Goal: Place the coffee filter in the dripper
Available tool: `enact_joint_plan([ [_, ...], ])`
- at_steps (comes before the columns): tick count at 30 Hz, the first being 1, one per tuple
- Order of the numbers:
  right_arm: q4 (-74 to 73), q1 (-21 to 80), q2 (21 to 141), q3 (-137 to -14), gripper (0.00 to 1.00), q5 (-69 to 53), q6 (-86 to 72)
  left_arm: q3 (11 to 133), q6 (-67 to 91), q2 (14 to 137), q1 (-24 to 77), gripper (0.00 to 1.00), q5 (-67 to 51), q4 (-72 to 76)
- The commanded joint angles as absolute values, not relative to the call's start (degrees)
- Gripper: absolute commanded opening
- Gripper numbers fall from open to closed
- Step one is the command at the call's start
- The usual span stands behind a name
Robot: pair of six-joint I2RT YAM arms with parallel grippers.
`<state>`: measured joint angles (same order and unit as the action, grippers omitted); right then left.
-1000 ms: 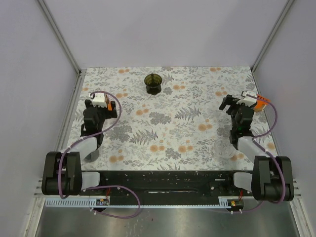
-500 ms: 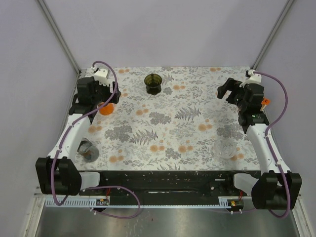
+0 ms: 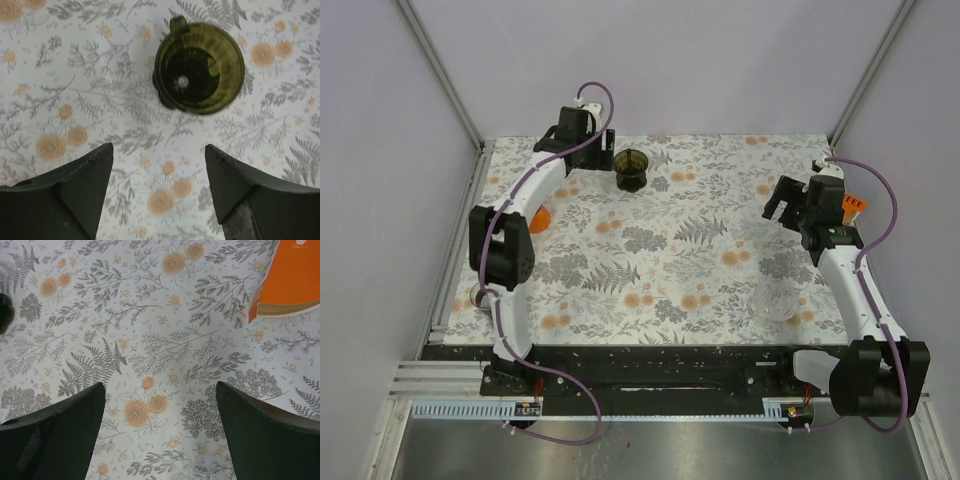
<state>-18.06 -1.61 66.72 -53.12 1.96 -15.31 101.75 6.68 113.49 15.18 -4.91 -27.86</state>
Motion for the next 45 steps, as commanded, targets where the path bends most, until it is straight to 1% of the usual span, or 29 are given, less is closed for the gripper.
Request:
enact_joint_plan([
  [1, -18.6, -1.7, 67.6, -54.4, 0.99, 1.3, -15.0, 115.8, 10.2, 122.2, 15.8, 0.78, -1.0, -32.9],
  [4, -18.4, -1.7, 68.3, -54.6, 0.99, 0.6, -15.1, 124.4, 11.6, 129.5, 15.9, 0.8, -0.4, -35.1],
  [6, -18.1, -1.7, 68.8, -54.6, 1.0, 0.4, -15.1, 128.0, 12.7, 132.8, 16.1, 0.83, -0.3, -35.2],
  [10, -18.3, -1.7, 69.8, -55.0, 0.99, 0.4, -15.0, 132.4, 12.8, 137.6, 16.6, 0.83, 2.1, -35.3],
  [11, -18.5, -1.7, 69.8, -55.1, 1.0, 0.3, -15.1, 132.9, 13.1, 138.5, 16.6, 0.82, 2.5, -35.3],
  [19, -17.6, -1.7, 70.6, -54.7, 0.99, 0.2, -15.2, 136.4, 14.0, 143.5, 17.2, 0.64, 0.3, -34.3],
  [21, -18.3, -1.7, 71.0, -55.3, 0.99, 0.2, -15.1, 136.4, 14.3, 144.1, 17.3, 0.57, -1.3, -34.7],
  [23, -18.6, -1.7, 70.9, -55.3, 1.0, 0.2, -15.1, 135.9, 14.2, 144.3, 17.2, 0.46, -2.0, -35.5],
  [25, -18.5, -1.7, 70.7, -55.3, 0.99, 0.2, -15.3, 134.6, 14.4, 143.8, 17.2, 0.3, -2.5, -35.8],
  [28, -19.0, -1.7, 70.4, -55.5, 0.99, -1.6, -15.6, 131.1, 14.9, 141.3, 17.1, 0.11, -3.6, -35.8],
  [30, -20.1, -1.7, 70.3, -56.0, 0.99, -2.6, -15.8, 128.6, 14.7, 138.9, 16.9, 0.01, -5.2, -35.7],
  [35, -29.6, -1.7, 70.2, -60.2, 0.99, -5.0, -16.9, 118.9, 10.7, 130.9, 16.5, 0.0, -11.1, -35.8],
  [36, -32.0, -1.7, 70.1, -61.3, 0.97, -5.4, -17.0, 116.8, 10.0, 129.3, 16.3, 0.0, -12.6, -35.8],
  [38, -36.3, -1.7, 69.7, -63.3, 0.89, -7.1, -17.1, 113.0, 8.8, 126.1, 16.0, 0.0, -17.1, -36.6],
  [39, -38.6, -1.6, 69.4, -64.2, 0.88, -7.3, -17.6, 111.3, 8.0, 125.0, 15.8, 0.0, -19.9, -37.5],
  [41, -42.6, -1.6, 69.0, -65.9, 0.87, -6.6, -17.6, 107.5, 6.1, 122.6, 15.6, 0.0, -24.1, -38.8],
  [45, -48.8, -1.6, 68.3, -68.0, 0.86, -1.7, -16.4, 98.0, 2.2, 117.0, 15.6, 0.0, -29.0, -38.8],
])
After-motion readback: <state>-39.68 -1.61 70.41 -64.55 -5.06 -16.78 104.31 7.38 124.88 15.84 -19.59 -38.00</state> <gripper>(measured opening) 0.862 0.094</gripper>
